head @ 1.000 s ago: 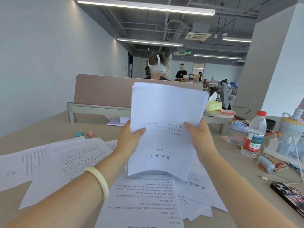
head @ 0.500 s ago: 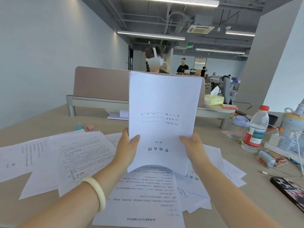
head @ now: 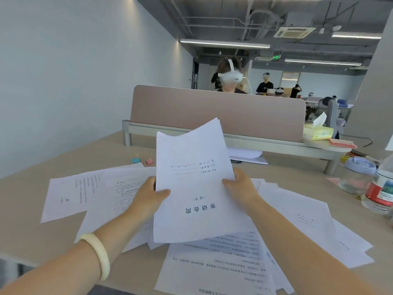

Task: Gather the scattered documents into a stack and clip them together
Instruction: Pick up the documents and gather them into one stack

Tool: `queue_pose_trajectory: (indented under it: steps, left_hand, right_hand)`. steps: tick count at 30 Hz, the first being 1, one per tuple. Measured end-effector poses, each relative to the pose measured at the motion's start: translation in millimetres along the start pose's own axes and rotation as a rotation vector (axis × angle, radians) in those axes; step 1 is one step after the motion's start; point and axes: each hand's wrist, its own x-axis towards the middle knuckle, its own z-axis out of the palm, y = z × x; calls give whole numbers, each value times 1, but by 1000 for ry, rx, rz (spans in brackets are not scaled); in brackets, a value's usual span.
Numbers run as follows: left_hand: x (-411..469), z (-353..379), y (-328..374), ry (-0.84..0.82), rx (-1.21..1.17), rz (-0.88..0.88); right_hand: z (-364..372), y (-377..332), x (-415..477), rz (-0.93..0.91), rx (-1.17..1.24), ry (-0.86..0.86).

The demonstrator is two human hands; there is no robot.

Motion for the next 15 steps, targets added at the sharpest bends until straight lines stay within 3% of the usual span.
queue_pose_trajectory:
  steps: [6,10,13,15]
  left_hand:
    - [19,-74,-53,54,285,-258]
    - [23,-81,-69,-7,552,-352]
    - [23,-82,-75,-4,571,-331]
    - [25,-84,-77,19,436,-348]
  right_hand:
    - [97,-7,43,27,-153,-222]
    - [134,-3,60,58,-578,-285]
    - [142,-3,68,131,-634,-327]
    - [142,-5,73,138,-567,-364]
